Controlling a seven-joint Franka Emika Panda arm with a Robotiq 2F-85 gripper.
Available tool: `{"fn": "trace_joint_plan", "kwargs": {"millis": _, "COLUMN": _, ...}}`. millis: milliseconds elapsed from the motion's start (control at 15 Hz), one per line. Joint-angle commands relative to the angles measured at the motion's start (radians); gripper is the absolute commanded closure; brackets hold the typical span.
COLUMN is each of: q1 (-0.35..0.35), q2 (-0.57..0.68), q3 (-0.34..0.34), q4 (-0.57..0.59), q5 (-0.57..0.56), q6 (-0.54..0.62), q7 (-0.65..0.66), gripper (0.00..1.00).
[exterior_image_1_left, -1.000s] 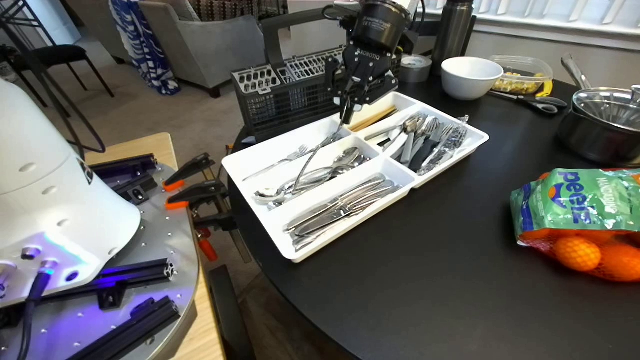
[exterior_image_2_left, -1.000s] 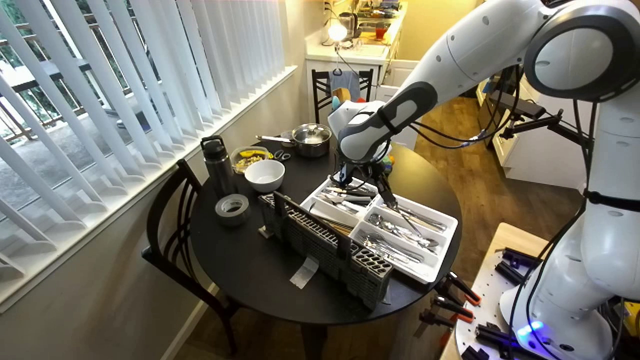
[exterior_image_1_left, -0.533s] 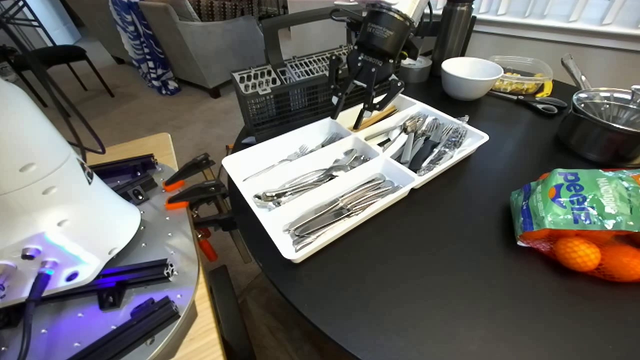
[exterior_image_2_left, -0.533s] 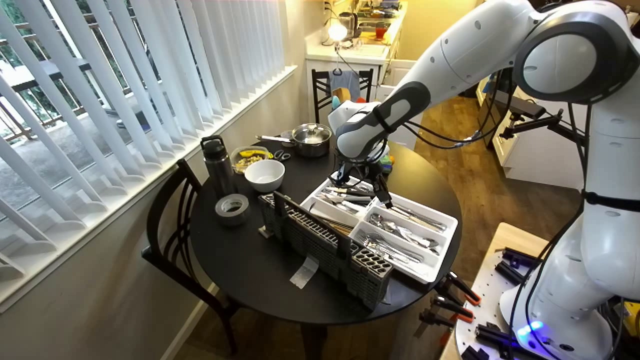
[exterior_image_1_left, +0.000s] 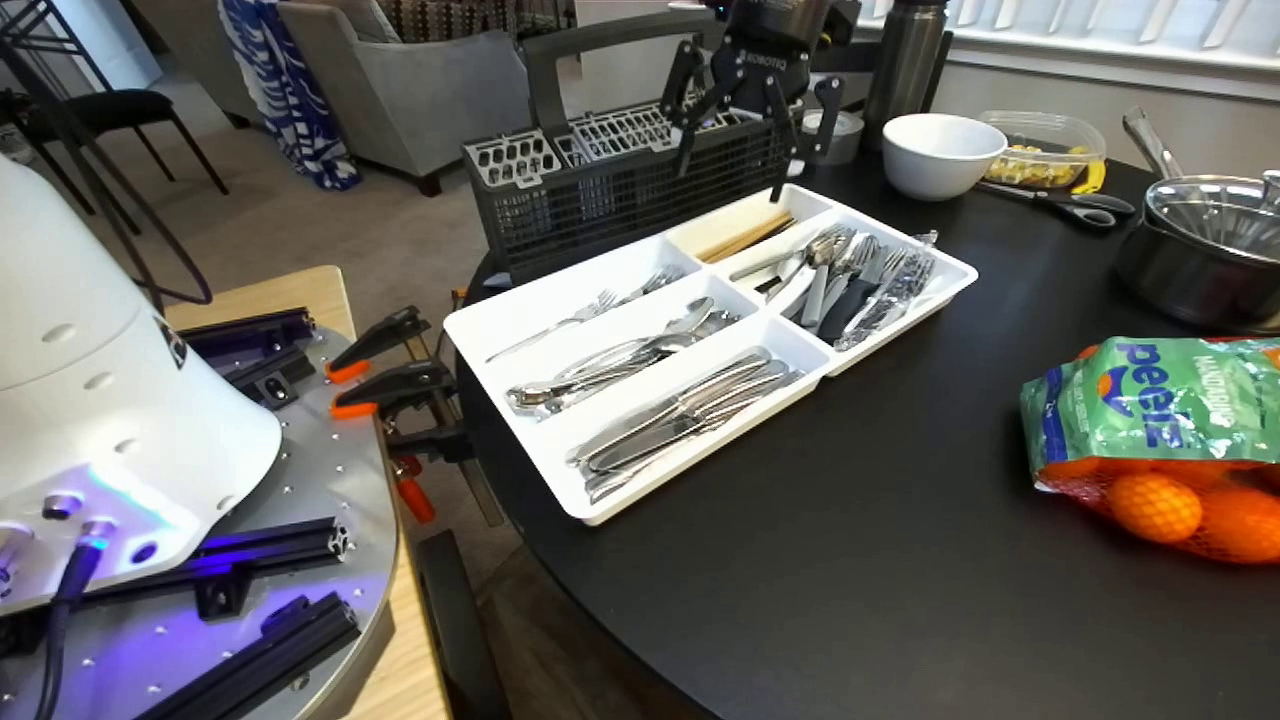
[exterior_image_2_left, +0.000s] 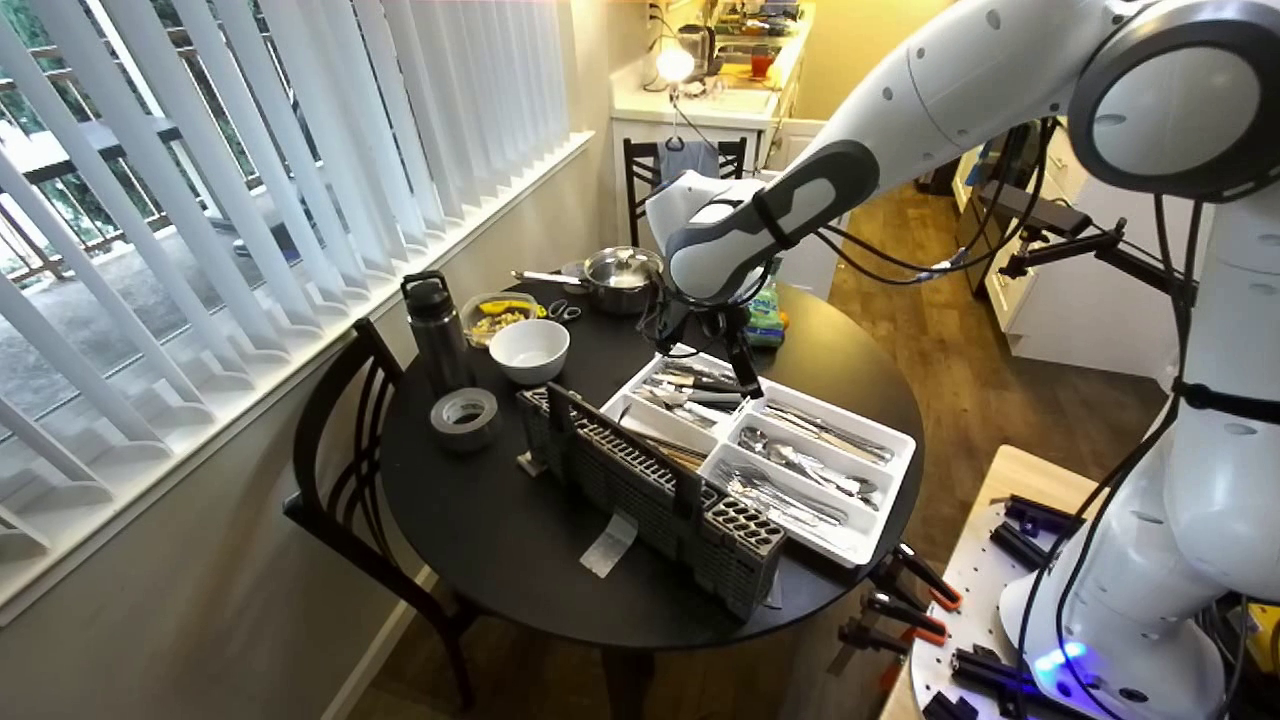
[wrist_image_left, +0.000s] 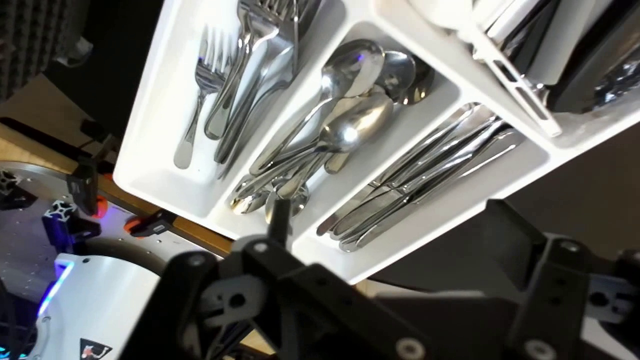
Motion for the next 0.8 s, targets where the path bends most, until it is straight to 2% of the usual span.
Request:
{"fn": "trace_joint_plan", "kwargs": {"millis": 0, "q1": 0.044, "q2": -0.196, "q3": 0.032, "q4": -0.134, "q5": -0.062, "q6": 0.030, "q7": -0.063, "gripper": 0.00}}
{"fn": "trace_joint_plan", "kwargs": {"millis": 400, "q1": 0.080, "q2": -0.386, "q3": 0.123, "q4": -0.223, "q5": -0.164, "q6": -0.001, "q7": -0.193, "gripper": 0.00}}
{"fn": "trace_joint_plan", "kwargs": {"millis": 733, "q1": 0.075, "q2": -0.503, "q3": 0.166, "q4": -0.267, "q5": -0.191, "q6": 0.018, "q7": -0.401, "gripper": 0.00}}
